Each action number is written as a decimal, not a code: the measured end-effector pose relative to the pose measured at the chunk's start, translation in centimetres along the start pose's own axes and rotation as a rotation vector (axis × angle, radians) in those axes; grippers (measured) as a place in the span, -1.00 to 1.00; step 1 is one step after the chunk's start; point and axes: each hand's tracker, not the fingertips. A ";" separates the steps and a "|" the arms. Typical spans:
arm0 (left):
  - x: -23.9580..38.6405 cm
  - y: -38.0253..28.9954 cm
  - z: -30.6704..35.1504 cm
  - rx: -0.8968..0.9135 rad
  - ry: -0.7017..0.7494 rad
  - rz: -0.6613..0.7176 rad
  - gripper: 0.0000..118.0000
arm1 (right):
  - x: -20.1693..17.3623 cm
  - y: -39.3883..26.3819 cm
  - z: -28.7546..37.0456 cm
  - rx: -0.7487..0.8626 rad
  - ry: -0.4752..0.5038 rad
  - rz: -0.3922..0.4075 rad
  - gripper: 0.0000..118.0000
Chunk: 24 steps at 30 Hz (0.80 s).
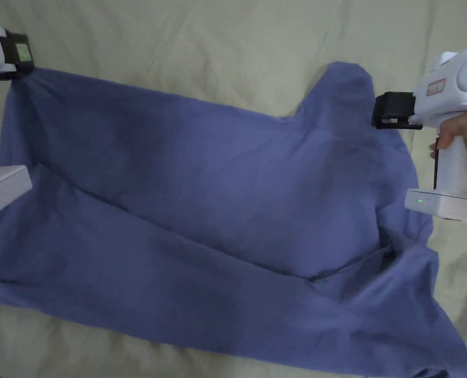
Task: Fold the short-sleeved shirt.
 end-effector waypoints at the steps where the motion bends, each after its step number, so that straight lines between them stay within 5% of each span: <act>1: 0.8 0.0 0.2 -0.002 0.003 -0.013 -1.00 | 0.0 -0.1 -0.9 -0.008 0.012 -0.018 0.71; 4: 1.4 -0.2 0.3 -0.005 0.006 -0.032 -1.00 | -0.2 -0.5 -2.8 -0.048 0.003 -0.041 0.14; 5: 1.7 -0.1 0.1 -0.007 0.008 -0.039 -1.00 | -0.1 -0.6 -3.2 -0.054 0.003 -0.047 -0.33; 7: 2.0 -0.1 0.0 -0.016 0.016 -0.057 -1.00 | 0.1 -0.6 -3.0 -0.035 0.079 -0.100 -0.98; 10: 2.0 -0.1 0.2 -0.022 0.017 -0.061 -1.00 | 0.2 -0.7 -1.1 0.003 0.107 -0.113 -0.99; 13: 1.8 -0.1 1.5 -0.026 0.008 -0.040 -1.00 | 0.6 -1.0 3.0 0.118 0.108 -0.018 -0.99; 20: 0.5 -1.3 8.2 0.009 -0.024 -0.014 -1.00 | 2.9 -6.3 15.4 0.268 0.148 0.030 -0.99; 24: -1.2 -3.4 12.3 0.016 -0.046 0.008 -1.00 | 5.0 -11.8 20.5 0.315 0.162 -0.006 -0.99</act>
